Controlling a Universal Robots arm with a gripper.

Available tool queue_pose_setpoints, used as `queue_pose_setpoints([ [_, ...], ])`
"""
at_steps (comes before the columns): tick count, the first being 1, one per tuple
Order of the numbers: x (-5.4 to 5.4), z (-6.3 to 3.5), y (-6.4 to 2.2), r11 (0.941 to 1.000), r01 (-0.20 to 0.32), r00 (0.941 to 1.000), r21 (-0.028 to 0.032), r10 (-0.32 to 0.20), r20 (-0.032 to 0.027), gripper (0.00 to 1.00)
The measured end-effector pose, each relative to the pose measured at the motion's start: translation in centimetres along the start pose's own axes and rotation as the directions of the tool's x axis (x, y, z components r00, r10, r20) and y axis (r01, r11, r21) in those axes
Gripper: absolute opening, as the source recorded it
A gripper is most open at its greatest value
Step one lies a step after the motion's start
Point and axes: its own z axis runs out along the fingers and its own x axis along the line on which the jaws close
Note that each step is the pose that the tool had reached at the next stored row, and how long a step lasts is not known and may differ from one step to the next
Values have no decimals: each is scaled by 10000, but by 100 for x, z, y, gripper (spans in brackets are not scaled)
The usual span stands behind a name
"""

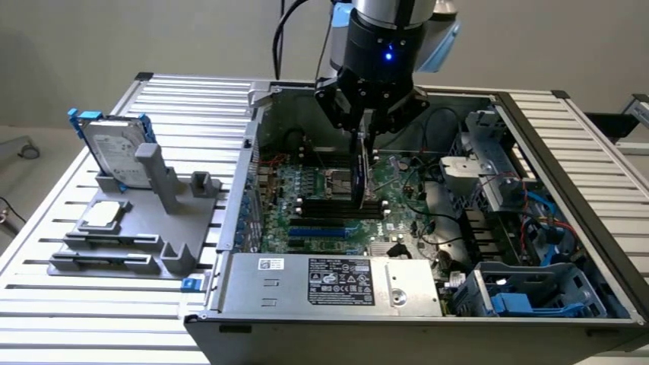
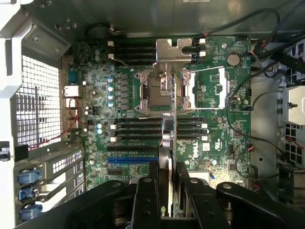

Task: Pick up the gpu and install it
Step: 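Insert the gpu into the slot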

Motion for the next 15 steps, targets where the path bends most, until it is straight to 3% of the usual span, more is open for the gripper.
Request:
queue_pose_setpoints([
  [9,0,0,0,10000,69,10000,-5,-69,-5,26],
  [15,0,2,-1,9935,1139,9935,24,-1139,-72,26],
])
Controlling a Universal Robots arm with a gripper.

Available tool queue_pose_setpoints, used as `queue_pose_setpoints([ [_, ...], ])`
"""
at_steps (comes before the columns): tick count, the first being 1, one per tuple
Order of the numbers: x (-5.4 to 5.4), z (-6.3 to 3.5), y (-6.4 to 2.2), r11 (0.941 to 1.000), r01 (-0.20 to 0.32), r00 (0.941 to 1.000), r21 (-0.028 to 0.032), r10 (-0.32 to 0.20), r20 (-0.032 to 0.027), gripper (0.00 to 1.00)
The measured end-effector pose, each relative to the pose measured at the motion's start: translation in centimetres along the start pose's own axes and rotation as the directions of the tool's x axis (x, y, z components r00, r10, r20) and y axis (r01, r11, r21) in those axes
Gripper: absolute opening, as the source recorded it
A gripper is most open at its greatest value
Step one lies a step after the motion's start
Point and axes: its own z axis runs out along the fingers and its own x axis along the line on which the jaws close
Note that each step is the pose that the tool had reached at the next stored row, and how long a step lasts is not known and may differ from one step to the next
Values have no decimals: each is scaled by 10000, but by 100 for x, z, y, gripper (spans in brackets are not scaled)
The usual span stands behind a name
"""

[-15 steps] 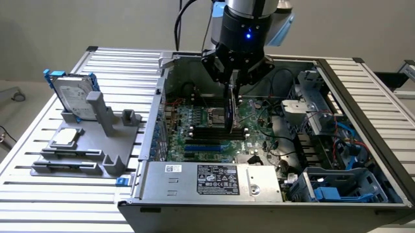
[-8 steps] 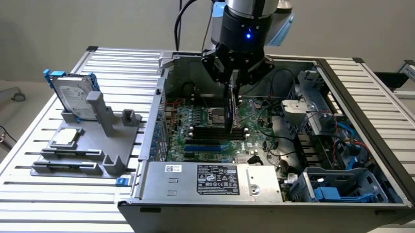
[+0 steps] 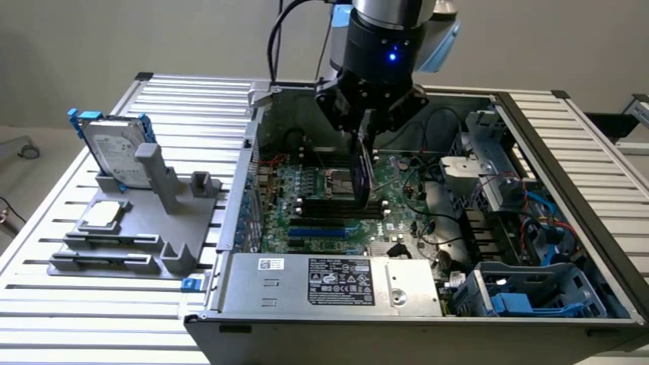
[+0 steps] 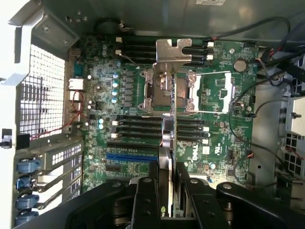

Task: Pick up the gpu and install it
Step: 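Insert the gpu into the slot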

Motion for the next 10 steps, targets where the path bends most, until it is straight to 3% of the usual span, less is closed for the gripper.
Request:
queue_pose_setpoints([
  [5,0,2,0,9959,902,9959,27,-901,-57,26],
  [10,0,6,0,9835,1806,9835,48,-1806,-116,26],
])
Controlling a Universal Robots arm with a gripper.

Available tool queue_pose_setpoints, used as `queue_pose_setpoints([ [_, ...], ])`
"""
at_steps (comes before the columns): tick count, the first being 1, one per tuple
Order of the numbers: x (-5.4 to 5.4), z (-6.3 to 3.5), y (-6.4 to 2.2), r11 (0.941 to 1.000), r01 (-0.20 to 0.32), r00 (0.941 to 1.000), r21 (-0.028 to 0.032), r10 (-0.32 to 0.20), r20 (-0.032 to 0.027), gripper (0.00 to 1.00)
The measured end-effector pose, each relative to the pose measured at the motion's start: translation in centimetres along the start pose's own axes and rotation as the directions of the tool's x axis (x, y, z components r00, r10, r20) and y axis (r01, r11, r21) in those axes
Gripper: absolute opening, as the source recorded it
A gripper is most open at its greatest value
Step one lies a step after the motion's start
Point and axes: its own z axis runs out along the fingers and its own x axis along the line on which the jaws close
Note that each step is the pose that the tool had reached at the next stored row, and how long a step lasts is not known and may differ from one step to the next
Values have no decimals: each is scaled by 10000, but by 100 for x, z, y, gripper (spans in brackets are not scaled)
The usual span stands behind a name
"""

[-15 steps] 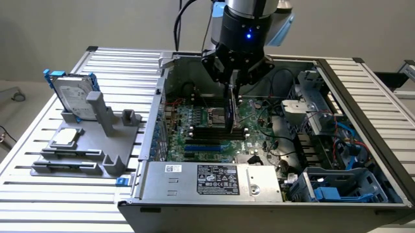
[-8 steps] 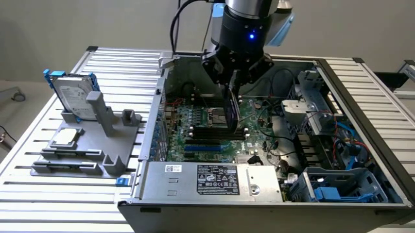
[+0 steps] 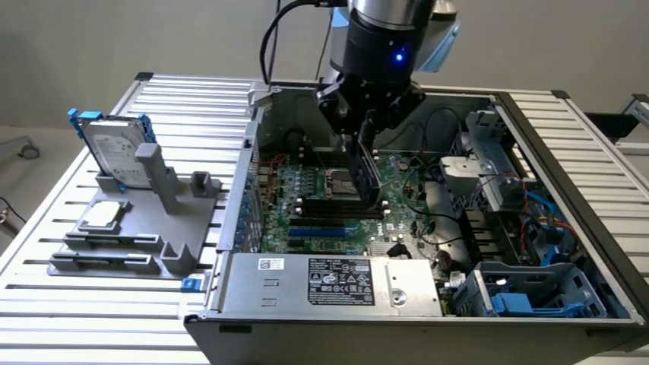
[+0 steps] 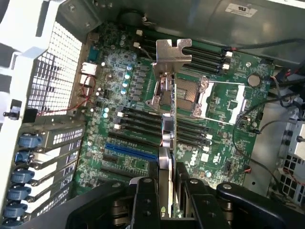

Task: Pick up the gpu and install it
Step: 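Insert the gpu into the slot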

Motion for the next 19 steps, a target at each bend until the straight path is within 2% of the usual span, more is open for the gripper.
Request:
queue_pose_setpoints([
  [4,0,3,0,9974,717,9974,22,-717,-46,26],
  [9,0,8,-1,9867,1624,9867,45,-1623,-105,26],
  [14,0,12,-1,9680,2507,9679,62,-2506,-166,26],
  [19,-1,16,-1,9411,3380,9409,74,-3378,-229,26],
])
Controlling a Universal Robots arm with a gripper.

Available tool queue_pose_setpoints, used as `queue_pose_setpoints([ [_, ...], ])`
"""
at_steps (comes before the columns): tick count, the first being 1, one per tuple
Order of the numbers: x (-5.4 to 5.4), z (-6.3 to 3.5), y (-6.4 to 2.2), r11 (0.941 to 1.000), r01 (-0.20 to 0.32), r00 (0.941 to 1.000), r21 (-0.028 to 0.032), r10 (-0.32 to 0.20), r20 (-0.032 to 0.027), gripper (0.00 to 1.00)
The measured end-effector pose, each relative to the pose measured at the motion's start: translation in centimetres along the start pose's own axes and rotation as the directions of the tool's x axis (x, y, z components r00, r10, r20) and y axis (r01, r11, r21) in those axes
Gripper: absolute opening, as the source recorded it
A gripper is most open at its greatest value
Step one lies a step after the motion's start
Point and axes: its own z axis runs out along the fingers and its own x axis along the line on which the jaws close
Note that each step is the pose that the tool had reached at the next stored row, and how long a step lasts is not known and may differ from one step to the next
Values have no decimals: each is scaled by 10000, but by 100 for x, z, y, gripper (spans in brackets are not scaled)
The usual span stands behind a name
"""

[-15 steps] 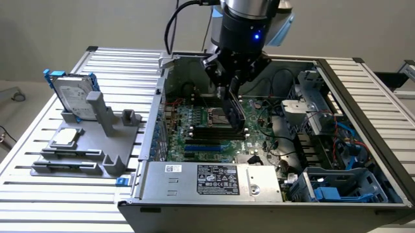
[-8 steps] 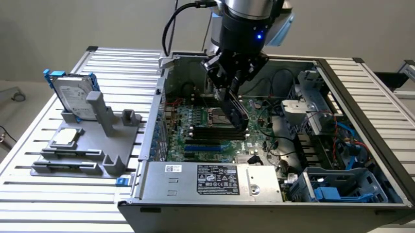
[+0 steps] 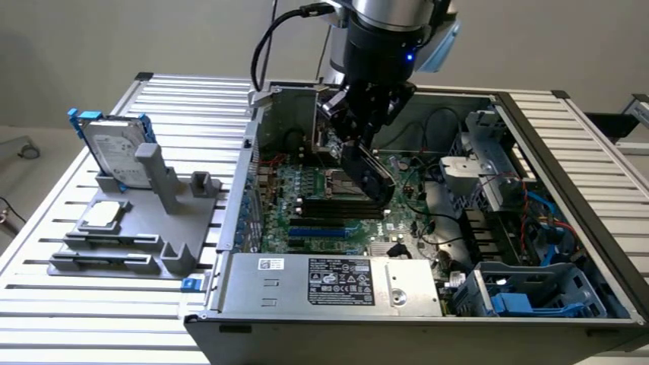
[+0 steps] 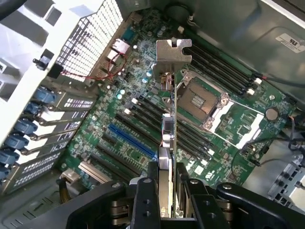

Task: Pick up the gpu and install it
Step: 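Insert the gpu into the slot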

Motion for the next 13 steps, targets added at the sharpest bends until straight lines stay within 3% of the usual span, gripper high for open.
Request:
queue_pose_setpoints([
  [3,0,3,0,9985,538,9985,16,-538,-34,26],
  [7,0,7,0,9919,1269,9919,36,-1269,-81,26],
  [13,-1,12,-1,9722,2340,9722,58,-2338,-153,26],
])
